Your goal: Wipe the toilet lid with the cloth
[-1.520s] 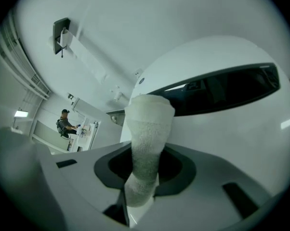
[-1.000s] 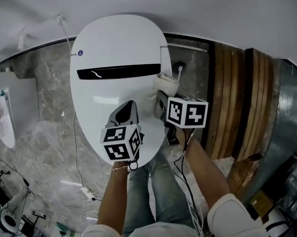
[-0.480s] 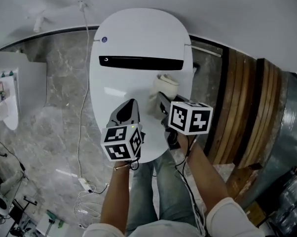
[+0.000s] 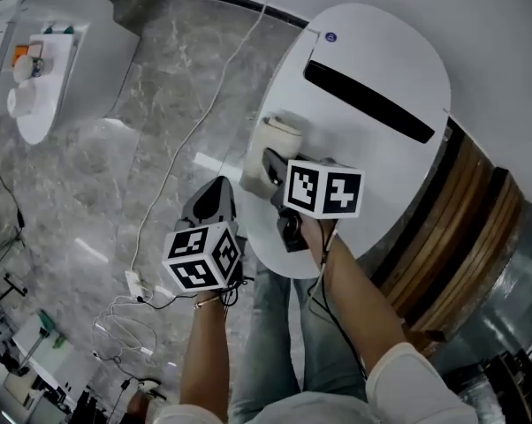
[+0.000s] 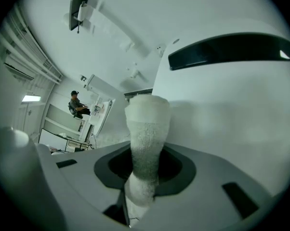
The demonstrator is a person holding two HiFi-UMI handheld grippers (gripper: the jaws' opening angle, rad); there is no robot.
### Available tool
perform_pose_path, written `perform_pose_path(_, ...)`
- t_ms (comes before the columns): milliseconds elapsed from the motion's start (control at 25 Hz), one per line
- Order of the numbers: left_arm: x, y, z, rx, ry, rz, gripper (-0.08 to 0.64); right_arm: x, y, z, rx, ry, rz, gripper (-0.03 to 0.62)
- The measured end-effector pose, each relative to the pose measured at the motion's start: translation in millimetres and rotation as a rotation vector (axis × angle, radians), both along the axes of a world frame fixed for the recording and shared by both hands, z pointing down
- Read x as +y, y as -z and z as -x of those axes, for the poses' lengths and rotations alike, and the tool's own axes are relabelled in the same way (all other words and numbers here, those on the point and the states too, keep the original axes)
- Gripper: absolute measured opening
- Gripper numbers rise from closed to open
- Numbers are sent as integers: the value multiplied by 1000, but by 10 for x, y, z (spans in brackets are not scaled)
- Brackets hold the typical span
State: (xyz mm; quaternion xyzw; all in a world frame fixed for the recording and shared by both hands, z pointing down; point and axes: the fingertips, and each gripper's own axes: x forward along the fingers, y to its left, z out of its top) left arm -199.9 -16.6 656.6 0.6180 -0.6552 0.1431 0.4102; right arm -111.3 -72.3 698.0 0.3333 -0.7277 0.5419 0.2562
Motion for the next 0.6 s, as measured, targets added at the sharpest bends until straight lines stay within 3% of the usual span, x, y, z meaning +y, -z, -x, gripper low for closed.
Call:
perform_pose_path(160, 257, -86, 137, 26, 29, 22, 12, 50, -63, 134, 13, -9, 2, 97)
perform_pose_path(280, 292, -130, 28, 46, -2, 28, 11, 91, -79, 8, 25, -35, 5, 97)
perform_pose_path(600, -77, -41, -960, 71, -243, -7, 12, 290, -74, -1017, 63, -145, 14, 98)
